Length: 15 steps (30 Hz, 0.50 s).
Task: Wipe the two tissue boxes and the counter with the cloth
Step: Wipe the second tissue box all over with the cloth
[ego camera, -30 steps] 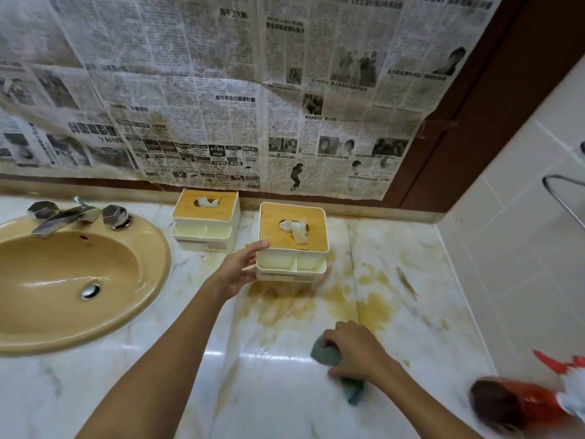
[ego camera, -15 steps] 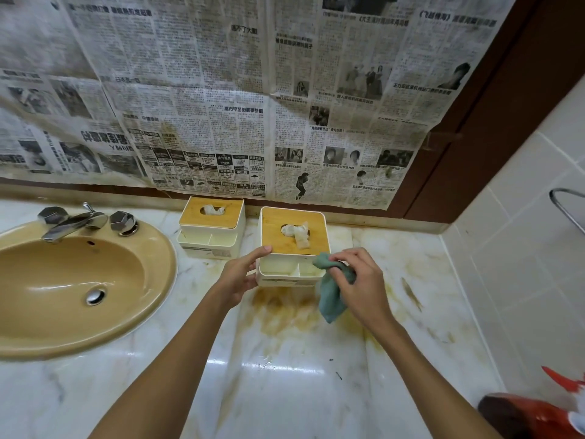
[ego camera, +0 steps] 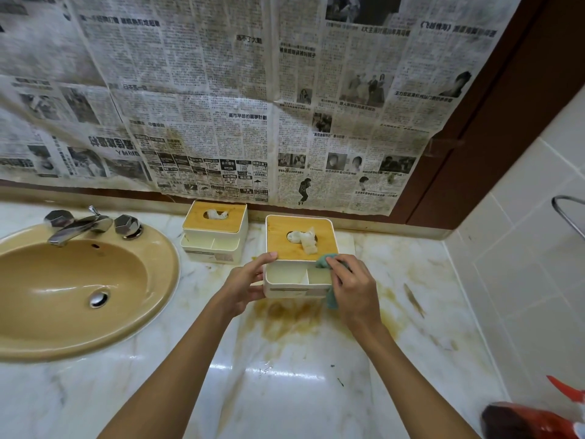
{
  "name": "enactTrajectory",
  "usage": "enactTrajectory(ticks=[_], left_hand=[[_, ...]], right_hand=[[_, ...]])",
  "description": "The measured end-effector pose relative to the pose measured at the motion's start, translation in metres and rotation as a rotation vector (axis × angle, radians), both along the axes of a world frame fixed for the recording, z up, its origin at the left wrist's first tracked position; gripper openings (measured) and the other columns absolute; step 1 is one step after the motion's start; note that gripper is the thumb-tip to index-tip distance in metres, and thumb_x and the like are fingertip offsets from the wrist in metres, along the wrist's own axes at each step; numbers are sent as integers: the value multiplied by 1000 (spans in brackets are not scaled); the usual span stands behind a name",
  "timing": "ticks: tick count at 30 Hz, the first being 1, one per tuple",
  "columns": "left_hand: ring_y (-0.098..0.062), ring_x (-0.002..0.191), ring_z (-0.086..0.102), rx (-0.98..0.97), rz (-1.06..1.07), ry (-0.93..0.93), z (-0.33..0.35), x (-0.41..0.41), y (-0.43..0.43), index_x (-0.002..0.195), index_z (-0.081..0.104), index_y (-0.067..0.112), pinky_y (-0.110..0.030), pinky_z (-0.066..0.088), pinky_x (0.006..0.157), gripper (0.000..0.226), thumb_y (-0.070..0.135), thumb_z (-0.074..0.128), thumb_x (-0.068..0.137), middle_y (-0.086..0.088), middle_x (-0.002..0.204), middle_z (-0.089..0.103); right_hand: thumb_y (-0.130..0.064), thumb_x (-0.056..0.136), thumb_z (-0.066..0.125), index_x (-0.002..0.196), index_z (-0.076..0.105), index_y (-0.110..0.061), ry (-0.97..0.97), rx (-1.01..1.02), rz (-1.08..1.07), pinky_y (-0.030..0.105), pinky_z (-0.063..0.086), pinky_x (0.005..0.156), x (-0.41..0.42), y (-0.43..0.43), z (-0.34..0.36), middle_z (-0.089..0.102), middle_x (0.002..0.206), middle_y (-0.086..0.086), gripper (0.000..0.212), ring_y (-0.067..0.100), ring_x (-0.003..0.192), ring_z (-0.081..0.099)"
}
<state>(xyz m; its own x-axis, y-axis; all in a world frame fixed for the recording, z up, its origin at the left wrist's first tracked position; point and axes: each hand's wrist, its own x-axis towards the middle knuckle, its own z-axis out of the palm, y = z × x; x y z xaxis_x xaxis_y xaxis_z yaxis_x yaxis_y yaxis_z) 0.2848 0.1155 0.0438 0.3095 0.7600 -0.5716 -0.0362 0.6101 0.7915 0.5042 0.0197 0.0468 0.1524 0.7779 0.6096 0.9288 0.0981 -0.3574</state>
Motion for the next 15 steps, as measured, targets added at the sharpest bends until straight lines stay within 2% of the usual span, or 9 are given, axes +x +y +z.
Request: enactTrajectory(ticks=[4,7,11,13,15], left_hand=[[-33,104,73,-28,-6,8,-2,3,-4,121,74,15,-40,63,75,55,50,81,79,-11,119,76],[-31,99,74,-34,-20,6,-1,9,-6,120,74,13,-38,62,72,54,49,80,81,-11,113,76],[-32,95,73,-47,-14,7,0,4,-2,122,72,9,-42,63,80,62,52,81,77,-12,110,72],[-33,95,73,-47,-7,9,2,-3,-1,121,72,9,-43,63,81,61,52,81,78,-12,112,71],[-32,95,73,-35,-9,19,6,-8,0,120,73,11,-41,62,77,61,52,82,77,-10,112,72]], right_hand=[[11,78,77,100,77,-1,-39,39,52,38,60,76,-3,-1,2,70,94,10,25,27,85,67],[14,75,77,98,77,-1,-84,65,94,37,58,73,-11,-1,4,68,88,9,27,25,83,64],[11,79,75,94,77,-3,-63,68,57,37,57,67,-1,1,10,65,83,7,20,25,75,62],[11,78,74,95,78,-5,42,56,19,33,56,66,7,-2,15,63,83,5,23,22,73,62],[9,79,73,97,79,-8,268,60,-45,20,52,69,11,-6,26,63,85,3,25,15,74,60]])
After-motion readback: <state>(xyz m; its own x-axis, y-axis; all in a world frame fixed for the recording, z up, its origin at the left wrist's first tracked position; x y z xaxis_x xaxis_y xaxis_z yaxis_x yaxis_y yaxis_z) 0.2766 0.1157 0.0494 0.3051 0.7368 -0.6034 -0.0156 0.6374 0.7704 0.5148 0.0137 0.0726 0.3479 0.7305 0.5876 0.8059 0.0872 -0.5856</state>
